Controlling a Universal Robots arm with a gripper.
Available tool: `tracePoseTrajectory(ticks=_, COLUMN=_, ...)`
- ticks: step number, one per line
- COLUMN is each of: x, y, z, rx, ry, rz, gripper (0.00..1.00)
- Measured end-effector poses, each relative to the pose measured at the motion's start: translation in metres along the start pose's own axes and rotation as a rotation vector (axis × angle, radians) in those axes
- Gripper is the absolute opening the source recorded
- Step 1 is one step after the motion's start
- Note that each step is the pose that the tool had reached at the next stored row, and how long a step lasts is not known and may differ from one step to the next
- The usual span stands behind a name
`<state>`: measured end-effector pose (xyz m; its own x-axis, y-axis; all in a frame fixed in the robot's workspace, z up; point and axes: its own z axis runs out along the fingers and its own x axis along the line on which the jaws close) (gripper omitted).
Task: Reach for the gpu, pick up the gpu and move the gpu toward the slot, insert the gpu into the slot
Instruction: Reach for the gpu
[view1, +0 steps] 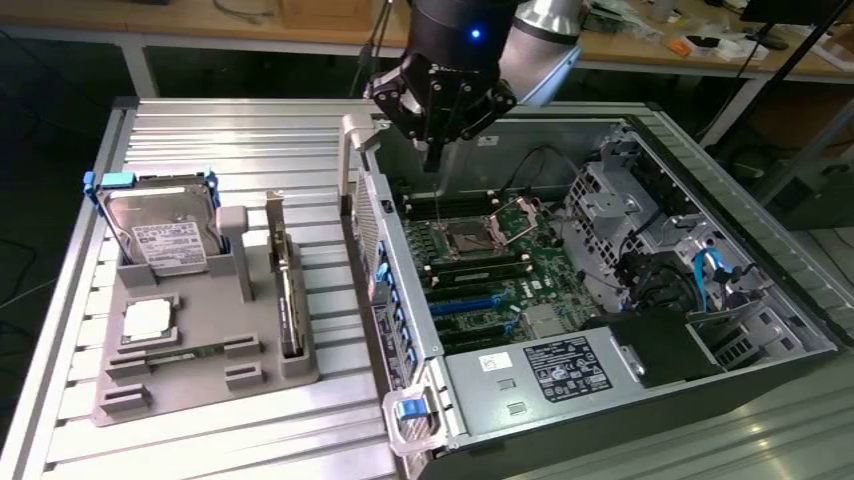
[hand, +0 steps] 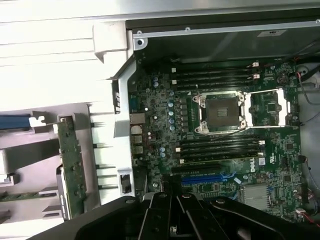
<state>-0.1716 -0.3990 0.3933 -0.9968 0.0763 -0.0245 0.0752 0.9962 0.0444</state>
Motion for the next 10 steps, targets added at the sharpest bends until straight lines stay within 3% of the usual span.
tracePoseTrajectory(ticks=3, x=0.013, y=-0.001, z=-0.0004, rx=0.0, ry=0.0, rz=0.0, gripper=0.11)
tracePoseTrajectory(ticks=6, x=0.035, y=-0.0027, z=-0.001, rx=0.0001, ry=0.0, rz=0.0, gripper=0.11)
tracePoseTrajectory(ticks=10, x=0.05, y=-0.0038, z=-0.0014, rx=-0.0001, ry=0.0, rz=0.0, gripper=0.11)
